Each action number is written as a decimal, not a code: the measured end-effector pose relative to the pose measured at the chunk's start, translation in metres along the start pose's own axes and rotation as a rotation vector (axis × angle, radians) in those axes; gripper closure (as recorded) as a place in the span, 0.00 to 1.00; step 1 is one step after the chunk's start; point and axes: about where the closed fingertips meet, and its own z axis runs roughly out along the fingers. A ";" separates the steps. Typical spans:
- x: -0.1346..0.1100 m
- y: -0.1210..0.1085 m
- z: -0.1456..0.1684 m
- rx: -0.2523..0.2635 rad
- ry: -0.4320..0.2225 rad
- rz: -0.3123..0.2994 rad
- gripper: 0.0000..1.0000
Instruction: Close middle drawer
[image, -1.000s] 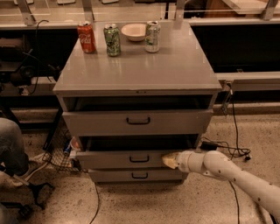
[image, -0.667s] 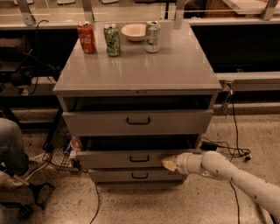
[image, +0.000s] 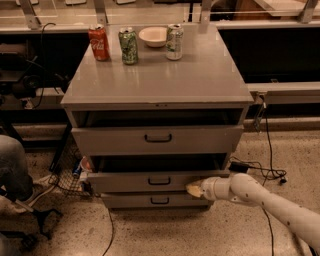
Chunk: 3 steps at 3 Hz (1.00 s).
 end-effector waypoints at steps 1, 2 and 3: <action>-0.004 -0.007 0.006 0.003 -0.015 -0.001 1.00; -0.014 -0.017 0.016 -0.001 -0.037 -0.014 1.00; -0.015 -0.018 0.017 -0.001 -0.038 -0.014 1.00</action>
Offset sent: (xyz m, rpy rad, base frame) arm 0.0339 -0.0018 -0.0019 0.0178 -0.0479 -0.0058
